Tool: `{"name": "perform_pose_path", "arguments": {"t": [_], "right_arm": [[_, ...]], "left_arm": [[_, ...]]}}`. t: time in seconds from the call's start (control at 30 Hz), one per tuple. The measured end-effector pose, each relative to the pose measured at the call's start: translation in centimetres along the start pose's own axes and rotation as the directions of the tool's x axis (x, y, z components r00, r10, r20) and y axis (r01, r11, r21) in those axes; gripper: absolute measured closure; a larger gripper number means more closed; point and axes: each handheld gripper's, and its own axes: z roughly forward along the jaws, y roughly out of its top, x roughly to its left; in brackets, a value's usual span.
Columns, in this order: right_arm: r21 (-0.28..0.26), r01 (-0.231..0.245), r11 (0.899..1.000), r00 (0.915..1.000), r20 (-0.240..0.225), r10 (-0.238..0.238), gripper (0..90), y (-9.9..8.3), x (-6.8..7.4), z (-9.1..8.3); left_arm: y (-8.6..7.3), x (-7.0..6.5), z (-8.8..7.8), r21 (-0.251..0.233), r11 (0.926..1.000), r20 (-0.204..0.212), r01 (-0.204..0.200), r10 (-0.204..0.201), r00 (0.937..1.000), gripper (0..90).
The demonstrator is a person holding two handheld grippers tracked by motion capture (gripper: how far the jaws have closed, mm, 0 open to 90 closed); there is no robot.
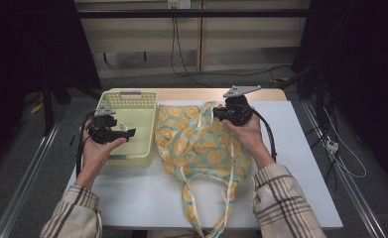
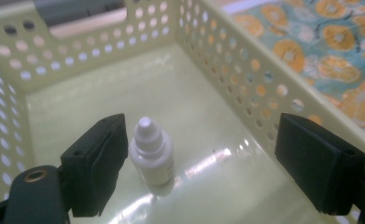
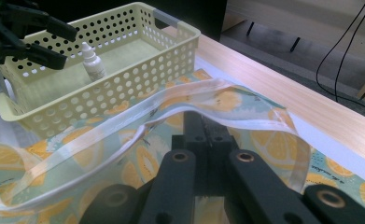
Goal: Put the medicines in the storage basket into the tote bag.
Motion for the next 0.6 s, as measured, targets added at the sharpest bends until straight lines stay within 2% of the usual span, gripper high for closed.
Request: {"name": "perform_pose_path", "arguments": {"t": [0.07, 0.13, 0.2, 0.4, 0.43, 0.6], "right_arm": [[0.002, 0.002, 1.0, 1.0, 0.0, -0.002, 90.0, 0.0, 0.0, 0.1], [0.003, 0.0, 1.0, 1.0, -0.001, 0.0, 90.0, 0.0, -0.1, 0.1], [0.003, 0.0, 1.0, 1.0, 0.0, 0.0, 90.0, 0.0, -0.1, 0.2], [0.004, 0.003, 1.0, 1.0, 0.0, -0.003, 90.0, 0.0, -0.1, 0.1], [0.006, 0.003, 1.0, 1.0, 0.0, -0.003, 90.0, 0.0, -0.1, 0.1], [0.008, 0.003, 1.0, 1.0, -0.002, -0.003, 90.0, -0.1, -0.2, 0.2]], "left_arm": [[0.5, 0.1, 0.0, 0.022, 0.9995, -0.017, -0.021, 0.021, 0.9996, 17.1], [1.0, 0.3, 0.1, 0.011, 0.9991, -0.026, -0.041, 0.042, 0.9988, 16.6], [1.4, 0.5, 0.3, 0.012, 0.9989, -0.049, -0.045, 0.045, 0.9978, 16.8], [1.4, 1.7, 2.1, 0.042, 0.9974, -0.043, -0.059, 0.061, 0.9972, 18.4], [1.3, 1.8, 2.4, 0.038, 0.9981, -0.035, -0.048, 0.05, 0.9982, 18.5], [0.7, 2.5, 3.9, 0.098, 0.9946, -0.033, -0.036, 0.04, 0.9987, 22.2]]}}
